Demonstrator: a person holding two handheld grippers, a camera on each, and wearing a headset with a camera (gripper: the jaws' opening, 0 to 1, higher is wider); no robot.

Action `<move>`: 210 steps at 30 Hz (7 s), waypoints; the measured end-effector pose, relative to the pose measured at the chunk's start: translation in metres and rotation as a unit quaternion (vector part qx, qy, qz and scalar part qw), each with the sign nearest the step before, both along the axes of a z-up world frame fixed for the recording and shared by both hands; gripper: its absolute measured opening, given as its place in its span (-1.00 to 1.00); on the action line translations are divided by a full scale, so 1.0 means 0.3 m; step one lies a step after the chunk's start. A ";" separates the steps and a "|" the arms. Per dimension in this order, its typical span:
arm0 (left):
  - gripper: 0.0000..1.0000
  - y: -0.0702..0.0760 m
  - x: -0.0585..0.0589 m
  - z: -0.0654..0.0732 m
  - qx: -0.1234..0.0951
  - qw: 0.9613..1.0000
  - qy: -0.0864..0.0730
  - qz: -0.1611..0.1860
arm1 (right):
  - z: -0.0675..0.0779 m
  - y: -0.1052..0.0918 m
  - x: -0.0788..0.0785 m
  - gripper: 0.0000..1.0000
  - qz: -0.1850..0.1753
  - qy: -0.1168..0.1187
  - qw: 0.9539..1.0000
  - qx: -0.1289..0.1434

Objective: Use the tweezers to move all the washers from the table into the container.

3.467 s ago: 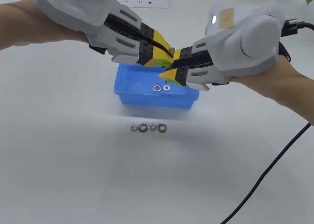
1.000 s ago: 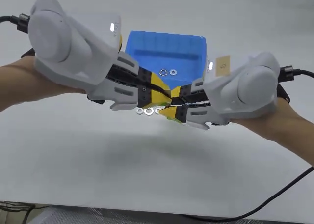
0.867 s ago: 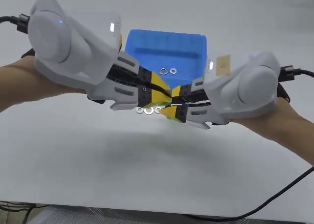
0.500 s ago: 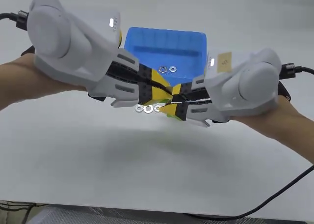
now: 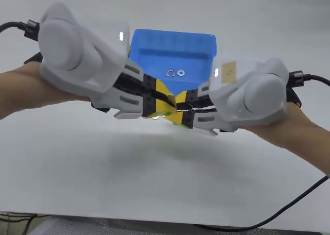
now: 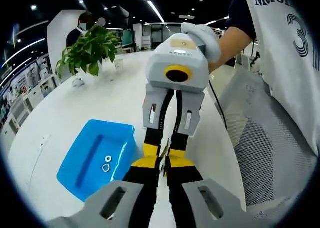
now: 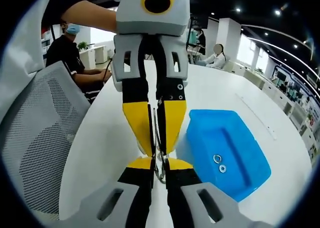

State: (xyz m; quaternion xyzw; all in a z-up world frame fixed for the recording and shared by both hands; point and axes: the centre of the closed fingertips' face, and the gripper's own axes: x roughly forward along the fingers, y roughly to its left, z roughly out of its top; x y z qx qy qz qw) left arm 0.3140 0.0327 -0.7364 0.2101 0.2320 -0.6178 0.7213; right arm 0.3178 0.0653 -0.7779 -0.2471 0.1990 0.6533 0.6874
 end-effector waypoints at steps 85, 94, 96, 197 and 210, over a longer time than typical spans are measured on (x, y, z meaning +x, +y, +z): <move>-0.84 0.001 0.331 0.007 -0.018 0.999 -0.040 -0.026 | 0.021 -0.010 0.336 -0.74 -0.048 -0.020 0.999 -0.013; -0.83 -0.010 0.325 0.027 -0.021 0.998 -0.059 -0.031 | 0.040 -0.010 0.337 -0.73 -0.052 -0.026 0.998 -0.006; -0.83 -0.011 0.323 0.030 -0.022 0.998 -0.058 -0.031 | 0.043 -0.010 0.336 -0.73 -0.051 -0.027 0.998 -0.005; -0.86 0.065 -0.072 0.189 -0.022 0.997 -0.069 -0.009 | 0.136 0.046 -0.059 -0.79 0.028 -0.057 0.998 0.027; -0.86 0.071 -0.001 0.118 -0.007 0.999 -0.051 -0.010 | 0.063 0.062 0.006 -0.78 0.018 -0.037 0.999 0.019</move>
